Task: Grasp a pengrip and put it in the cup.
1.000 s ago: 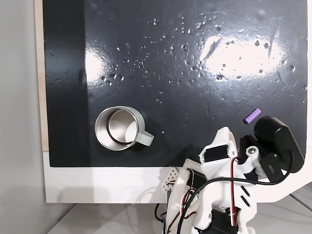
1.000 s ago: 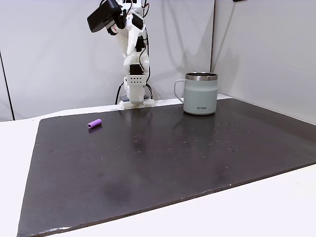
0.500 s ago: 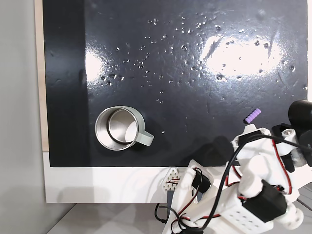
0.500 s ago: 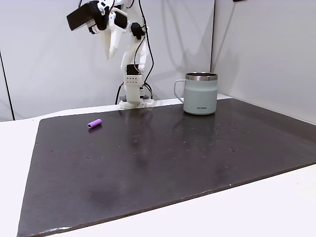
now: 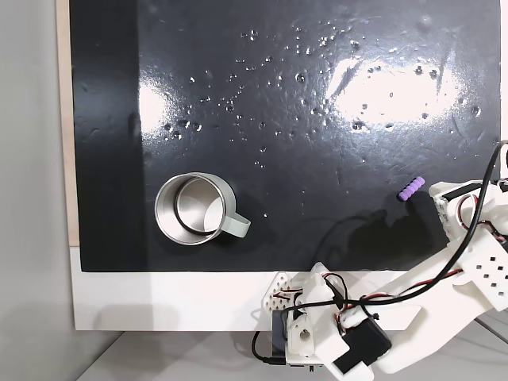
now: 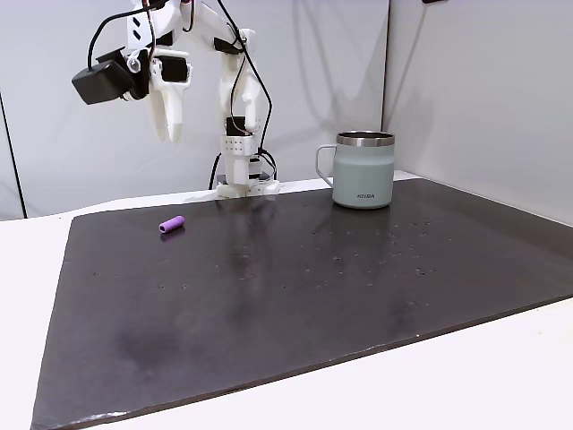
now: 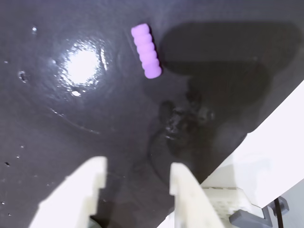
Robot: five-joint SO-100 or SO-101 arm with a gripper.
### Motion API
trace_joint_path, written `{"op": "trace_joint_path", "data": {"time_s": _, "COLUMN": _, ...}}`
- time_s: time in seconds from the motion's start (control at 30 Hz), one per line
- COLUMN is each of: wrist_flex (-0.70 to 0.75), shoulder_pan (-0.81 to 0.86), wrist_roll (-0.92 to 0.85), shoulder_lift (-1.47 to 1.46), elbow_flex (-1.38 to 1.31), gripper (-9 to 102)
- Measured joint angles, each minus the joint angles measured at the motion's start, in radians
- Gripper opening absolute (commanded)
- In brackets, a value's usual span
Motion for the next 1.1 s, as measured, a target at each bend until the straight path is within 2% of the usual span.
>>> {"op": "trace_joint_path", "data": {"time_s": 0.33, "wrist_flex": -0.023, "shoulder_pan": 0.003, "wrist_roll": -0.009, "shoulder_lift": -0.204, "elbow_flex": -0.003, "gripper": 27}}
{"op": "trace_joint_path", "data": {"time_s": 1.1, "wrist_flex": -0.233, "shoulder_pan": 0.012, "wrist_roll": -0.009, "shoulder_lift": -0.431, "elbow_flex": -0.003, "gripper": 26}}
